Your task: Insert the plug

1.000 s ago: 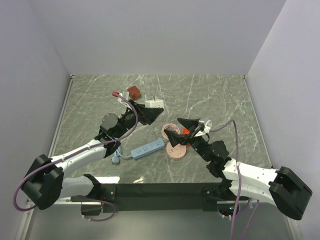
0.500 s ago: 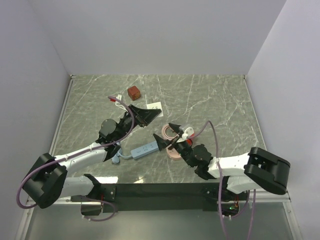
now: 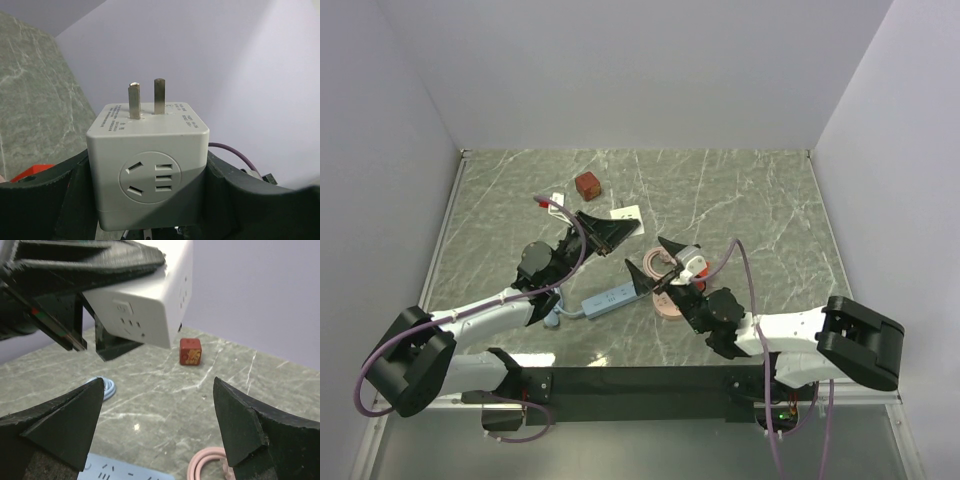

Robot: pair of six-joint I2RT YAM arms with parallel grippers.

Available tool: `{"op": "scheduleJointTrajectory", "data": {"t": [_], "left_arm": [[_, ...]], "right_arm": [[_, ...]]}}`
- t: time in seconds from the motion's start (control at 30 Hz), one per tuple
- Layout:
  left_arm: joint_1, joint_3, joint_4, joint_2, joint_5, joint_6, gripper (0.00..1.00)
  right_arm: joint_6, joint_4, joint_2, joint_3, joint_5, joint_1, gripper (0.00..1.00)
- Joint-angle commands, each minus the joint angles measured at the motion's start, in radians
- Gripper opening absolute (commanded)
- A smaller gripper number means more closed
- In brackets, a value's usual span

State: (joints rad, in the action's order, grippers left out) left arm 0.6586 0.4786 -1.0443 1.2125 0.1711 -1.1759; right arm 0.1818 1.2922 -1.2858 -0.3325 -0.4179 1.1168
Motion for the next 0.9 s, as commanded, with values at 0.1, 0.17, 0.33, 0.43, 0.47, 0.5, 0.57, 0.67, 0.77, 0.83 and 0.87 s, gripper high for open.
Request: {"op": "scheduleJointTrajectory", "data": {"t": [0.1, 0.17, 0.33, 0.43, 0.47, 0.5, 0.57, 0.67, 0.77, 0.83, 0.87], "left_arm": [[0.004, 0.012, -0.1, -0.002, -0.007, -0.065, 0.0], [0.004, 0.003, -0.112, 0.001, -0.013, -0.079, 0.0], [0.004, -0.006, -0.132, 0.007, -0.012, -0.113, 0.0], [0.006, -0.006, -0.146, 0.016, -0.002, -0.133, 0.0], [0.007, -0.008, -0.157, 0.024, -0.001, -0.139, 0.0], [0.007, -0.012, -0.166, 0.027, 0.001, -0.155, 0.0], [0.01, -0.024, -0.186, 0.032, -0.001, -0.166, 0.0], [0.018, -0.028, -0.186, 0.025, -0.007, -0.169, 0.0], [0.024, -0.031, -0.194, 0.019, -0.008, -0.174, 0.0], [0.03, -0.041, -0.209, 0.018, -0.013, -0.182, 0.0], [0.035, -0.044, -0.214, 0.015, -0.018, -0.185, 0.0]], "right_arm": [[0.067, 0.473, 0.016, -0.083, 0.022, 0.026, 0.93], [0.082, 0.473, 0.016, -0.095, 0.028, 0.028, 0.93], [0.105, 0.476, 0.011, -0.128, 0.051, 0.031, 0.93], [0.104, 0.478, -0.009, -0.146, 0.054, 0.029, 0.92], [0.111, 0.478, -0.013, -0.152, 0.054, 0.029, 0.91], [0.119, 0.476, -0.026, -0.164, 0.053, 0.032, 0.91], [0.14, 0.476, -0.036, -0.177, 0.044, 0.034, 0.9], [0.151, 0.478, -0.052, -0.192, 0.045, 0.034, 0.9], [0.171, 0.478, -0.075, -0.209, 0.039, 0.034, 0.89], [0.183, 0.478, -0.101, -0.23, 0.018, 0.037, 0.88], [0.195, 0.478, -0.11, -0.237, 0.011, 0.037, 0.88]]}}
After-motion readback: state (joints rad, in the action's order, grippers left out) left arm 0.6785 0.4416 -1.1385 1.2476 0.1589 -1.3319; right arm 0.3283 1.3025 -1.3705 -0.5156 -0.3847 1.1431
